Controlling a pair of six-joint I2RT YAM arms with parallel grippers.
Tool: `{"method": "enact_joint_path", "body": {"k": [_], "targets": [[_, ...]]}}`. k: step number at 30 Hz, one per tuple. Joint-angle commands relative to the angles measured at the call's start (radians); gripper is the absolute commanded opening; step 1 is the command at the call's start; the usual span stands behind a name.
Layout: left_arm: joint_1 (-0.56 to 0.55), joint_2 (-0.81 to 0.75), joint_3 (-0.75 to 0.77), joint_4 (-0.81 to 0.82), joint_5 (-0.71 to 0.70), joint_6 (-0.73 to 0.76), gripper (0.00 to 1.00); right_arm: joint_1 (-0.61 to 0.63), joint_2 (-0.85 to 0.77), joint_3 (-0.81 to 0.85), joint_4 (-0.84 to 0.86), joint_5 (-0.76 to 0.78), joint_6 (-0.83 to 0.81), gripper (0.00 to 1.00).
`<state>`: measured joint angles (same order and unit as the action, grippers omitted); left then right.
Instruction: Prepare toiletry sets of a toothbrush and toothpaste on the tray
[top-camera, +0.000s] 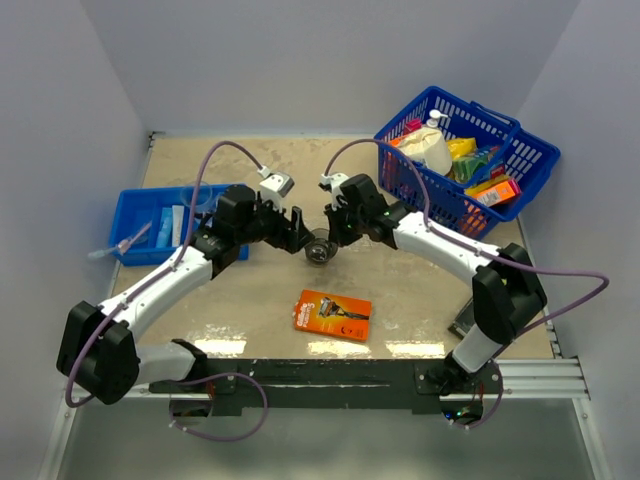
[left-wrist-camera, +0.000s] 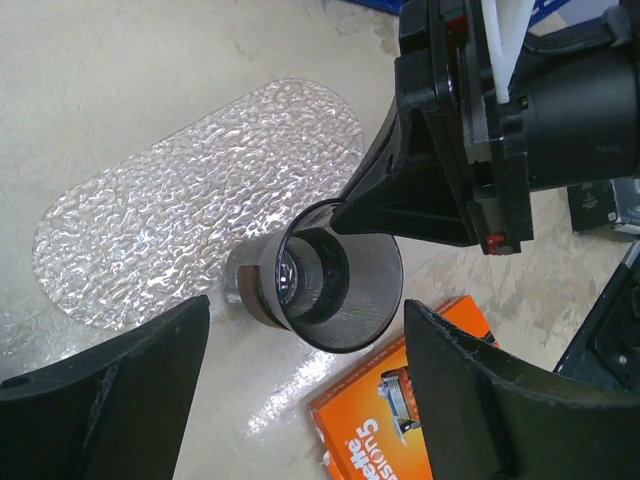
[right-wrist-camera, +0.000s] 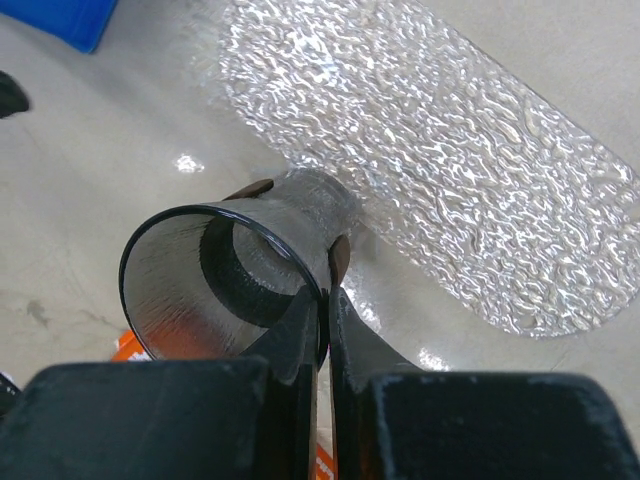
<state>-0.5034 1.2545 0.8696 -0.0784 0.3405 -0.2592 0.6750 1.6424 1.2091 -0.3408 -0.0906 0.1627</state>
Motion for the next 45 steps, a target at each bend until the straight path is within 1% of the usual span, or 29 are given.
{"method": "enact_joint_path", "body": {"k": [1,5,9,12,18,19,21,22,25,26,31,35,45], "targets": [[0.009,-0.021,0.043,0.002,0.042,0.035,0.82,0.009,-0.027,0.115,0.01,-0.08,-0.054,0.0],[0.035,-0.053,0.042,-0.003,0.012,0.043,0.82,0.009,-0.024,0.122,0.031,-0.103,-0.055,0.0],[0.124,-0.127,0.008,0.037,0.02,0.015,0.83,0.008,-0.007,0.164,0.008,-0.087,-0.071,0.0],[0.15,-0.182,-0.003,0.051,-0.026,0.027,0.84,0.006,0.01,0.199,-0.013,-0.08,-0.083,0.0],[0.178,-0.305,-0.003,0.031,-0.24,0.08,0.88,0.003,0.062,0.282,-0.026,-0.066,-0.088,0.0],[0.18,-0.322,-0.017,0.034,-0.3,0.084,0.88,0.003,0.071,0.294,-0.026,-0.058,-0.086,0.0],[0.181,-0.38,-0.037,0.049,-0.339,0.1,0.88,0.006,0.108,0.328,-0.032,-0.061,-0.086,0.0],[0.181,-0.398,-0.059,0.057,-0.398,0.104,0.89,0.005,0.121,0.34,-0.04,-0.066,-0.086,0.0],[0.181,-0.457,-0.101,0.063,-0.439,0.12,0.9,0.005,0.163,0.377,-0.053,-0.061,-0.089,0.0],[0.181,-0.467,-0.109,0.095,-0.442,0.124,0.9,0.005,0.172,0.385,-0.055,-0.055,-0.089,0.0],[0.181,-0.457,-0.109,0.078,-0.442,0.127,0.9,0.008,0.233,0.444,-0.092,-0.046,-0.095,0.0],[0.181,-0.451,-0.107,0.08,-0.426,0.123,0.9,0.024,0.269,0.506,-0.141,0.008,-0.074,0.0],[0.181,-0.446,-0.109,0.08,-0.411,0.12,0.9,0.044,0.298,0.533,-0.145,0.065,-0.017,0.0]]}}
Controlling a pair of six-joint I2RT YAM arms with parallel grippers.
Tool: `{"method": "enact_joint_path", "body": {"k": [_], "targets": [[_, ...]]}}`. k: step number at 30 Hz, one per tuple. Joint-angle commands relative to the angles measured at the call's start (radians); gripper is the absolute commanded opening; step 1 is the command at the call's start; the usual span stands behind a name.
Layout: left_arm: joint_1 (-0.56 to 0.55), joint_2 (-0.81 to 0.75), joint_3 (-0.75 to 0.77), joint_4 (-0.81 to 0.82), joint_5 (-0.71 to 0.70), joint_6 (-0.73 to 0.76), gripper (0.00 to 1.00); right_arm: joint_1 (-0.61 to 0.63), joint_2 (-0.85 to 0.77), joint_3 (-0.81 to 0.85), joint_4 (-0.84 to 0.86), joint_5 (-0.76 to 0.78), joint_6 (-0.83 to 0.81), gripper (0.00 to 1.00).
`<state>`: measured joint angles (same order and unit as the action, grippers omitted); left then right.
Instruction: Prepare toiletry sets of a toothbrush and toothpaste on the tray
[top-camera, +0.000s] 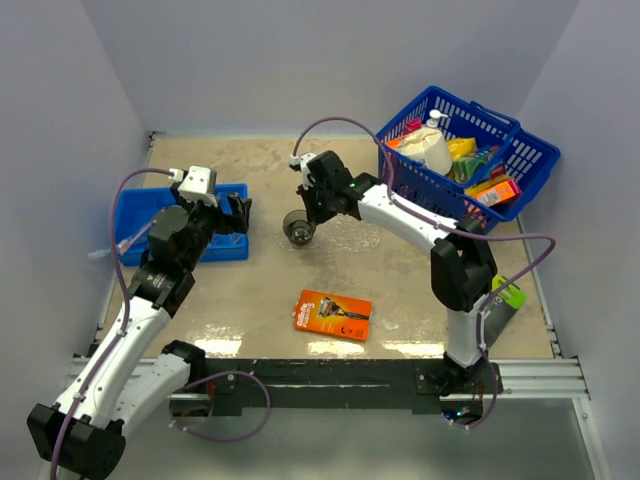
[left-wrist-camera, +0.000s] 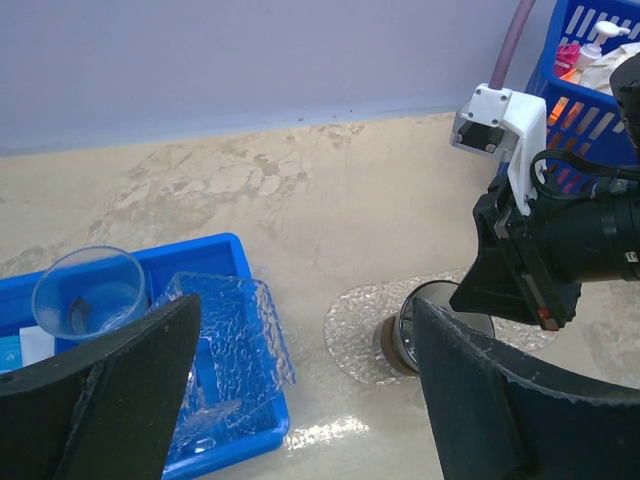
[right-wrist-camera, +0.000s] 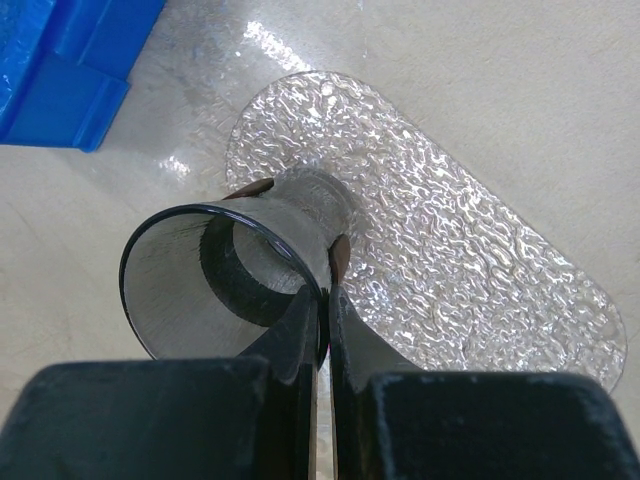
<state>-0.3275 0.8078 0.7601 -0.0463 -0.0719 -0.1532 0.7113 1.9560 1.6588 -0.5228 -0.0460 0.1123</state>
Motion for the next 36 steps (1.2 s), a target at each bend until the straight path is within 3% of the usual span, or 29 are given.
{"method": "enact_joint_path", "body": {"k": [1,36], "targets": [[0.005,0.001,0.001,0.048,0.001,0.014,0.9,0.01,-0.012,0.088,0.03,0.02,0.033,0.0],[0.005,0.016,0.001,0.016,0.012,0.0,0.9,0.02,0.103,0.185,0.032,0.032,0.099,0.0]]}}
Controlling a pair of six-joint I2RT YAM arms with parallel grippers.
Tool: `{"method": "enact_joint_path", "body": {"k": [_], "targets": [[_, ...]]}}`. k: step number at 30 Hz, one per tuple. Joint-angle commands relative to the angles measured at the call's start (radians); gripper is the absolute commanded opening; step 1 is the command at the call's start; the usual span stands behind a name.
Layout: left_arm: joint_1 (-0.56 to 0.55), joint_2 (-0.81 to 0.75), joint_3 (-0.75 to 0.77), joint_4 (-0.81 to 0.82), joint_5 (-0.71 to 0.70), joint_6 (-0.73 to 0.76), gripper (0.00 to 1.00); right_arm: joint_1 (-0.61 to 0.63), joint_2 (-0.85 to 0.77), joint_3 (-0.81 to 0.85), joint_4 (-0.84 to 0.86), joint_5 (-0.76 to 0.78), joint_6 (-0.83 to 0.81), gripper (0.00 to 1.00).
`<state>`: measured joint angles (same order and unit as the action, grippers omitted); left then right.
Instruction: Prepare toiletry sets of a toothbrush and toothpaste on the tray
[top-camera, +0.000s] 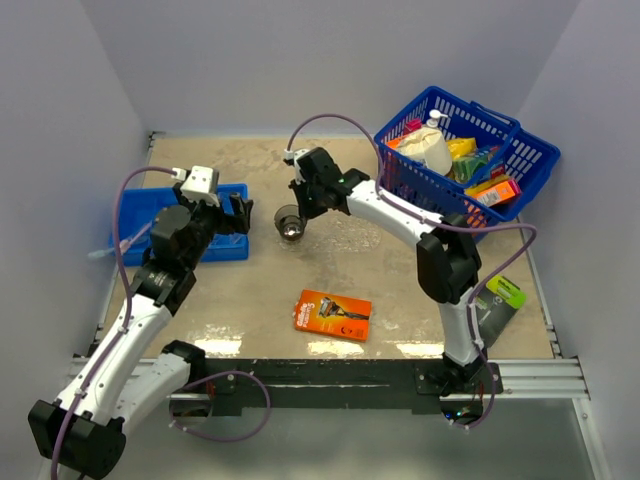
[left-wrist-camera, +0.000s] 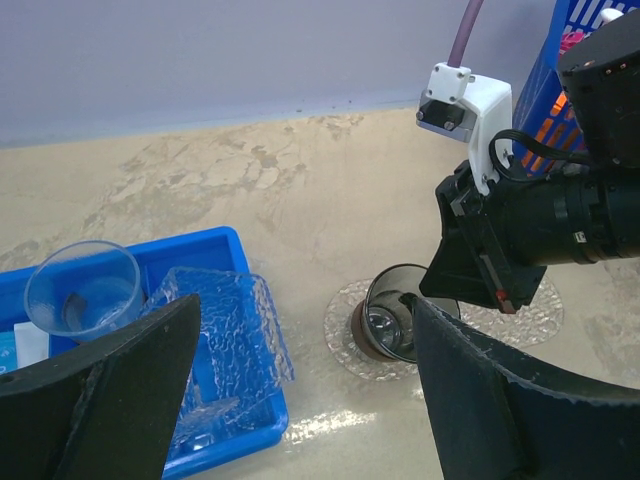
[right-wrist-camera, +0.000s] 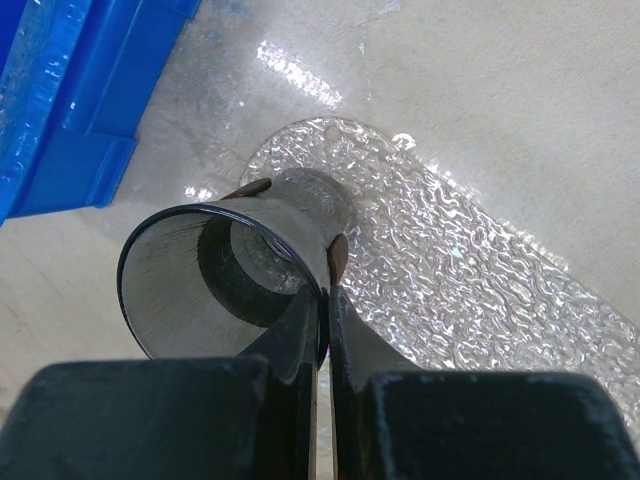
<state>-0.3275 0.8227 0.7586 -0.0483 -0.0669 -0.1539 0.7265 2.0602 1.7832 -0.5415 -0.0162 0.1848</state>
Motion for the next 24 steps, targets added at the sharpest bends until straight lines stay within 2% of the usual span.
{"method": "enact_joint_path", "body": {"k": [1,12,16,24], "targets": [[0.005,0.003,0.002,0.018,0.007,0.001,0.91,0.007,0.001,0.065,0.049,0.004,0.028,0.0],[0.005,0.007,0.002,0.016,0.012,0.001,0.9,0.008,0.014,0.087,0.02,0.038,0.031,0.02],[0.005,0.01,0.004,0.013,0.012,0.002,0.91,0.007,0.015,0.09,0.02,0.041,0.036,0.21],[0.005,0.012,0.005,0.015,0.013,0.004,0.91,0.007,0.009,0.085,0.034,0.045,0.044,0.44]]}}
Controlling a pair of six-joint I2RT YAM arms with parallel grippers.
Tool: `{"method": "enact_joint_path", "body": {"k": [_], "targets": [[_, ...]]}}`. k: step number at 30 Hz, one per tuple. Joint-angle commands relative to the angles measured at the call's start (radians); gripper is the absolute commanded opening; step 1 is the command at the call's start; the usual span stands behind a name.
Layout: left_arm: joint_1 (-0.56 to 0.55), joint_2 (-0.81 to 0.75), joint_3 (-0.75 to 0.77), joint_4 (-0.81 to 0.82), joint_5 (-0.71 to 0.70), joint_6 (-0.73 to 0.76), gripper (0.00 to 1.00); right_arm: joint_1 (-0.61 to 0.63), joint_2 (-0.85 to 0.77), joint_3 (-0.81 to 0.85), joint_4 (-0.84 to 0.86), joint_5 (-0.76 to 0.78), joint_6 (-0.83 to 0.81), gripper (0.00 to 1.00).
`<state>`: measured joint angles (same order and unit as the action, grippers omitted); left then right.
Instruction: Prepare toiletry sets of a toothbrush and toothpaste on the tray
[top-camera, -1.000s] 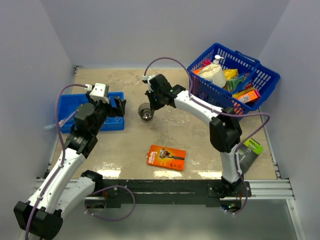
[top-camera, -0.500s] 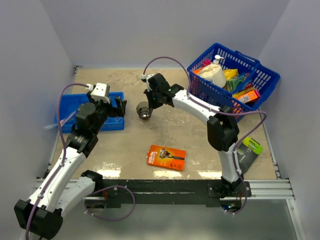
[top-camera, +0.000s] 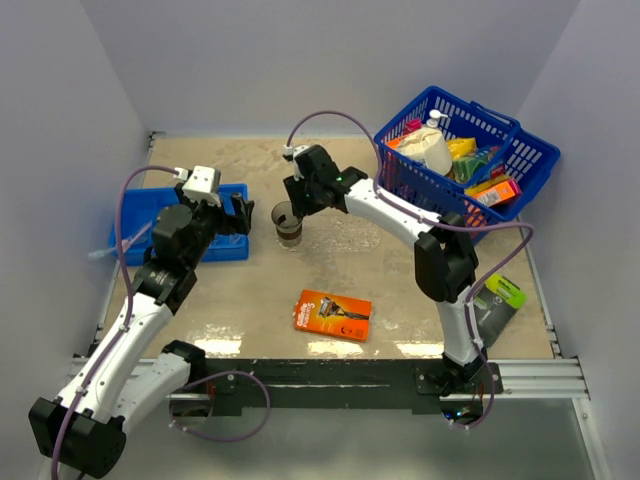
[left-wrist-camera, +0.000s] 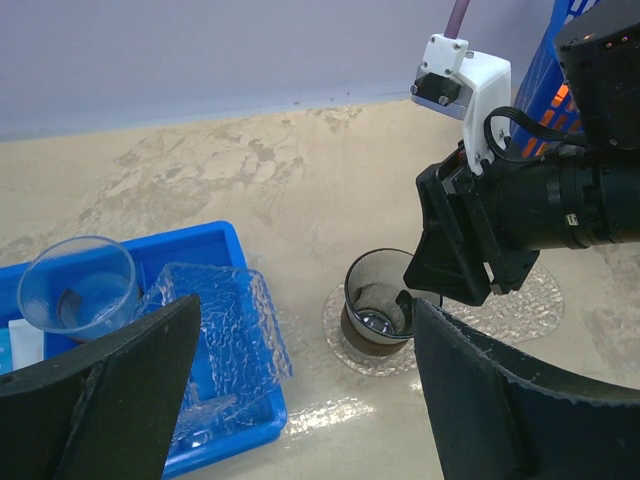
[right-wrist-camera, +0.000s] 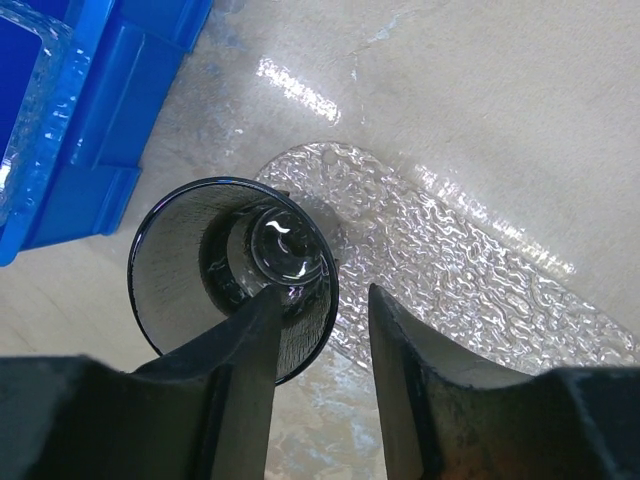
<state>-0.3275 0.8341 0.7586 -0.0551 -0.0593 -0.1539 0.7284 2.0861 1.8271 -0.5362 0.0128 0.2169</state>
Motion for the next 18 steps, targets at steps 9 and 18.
{"method": "enact_joint_path", "body": {"k": [9,18], "targets": [[0.005,0.003,0.005,0.02,0.004,0.005,0.91,0.005,-0.041,0.011,0.067,0.0,0.016,0.57],[0.004,0.003,0.004,0.018,0.001,0.007,0.91,0.006,-0.104,-0.067,0.085,0.004,0.039,0.59]]}}
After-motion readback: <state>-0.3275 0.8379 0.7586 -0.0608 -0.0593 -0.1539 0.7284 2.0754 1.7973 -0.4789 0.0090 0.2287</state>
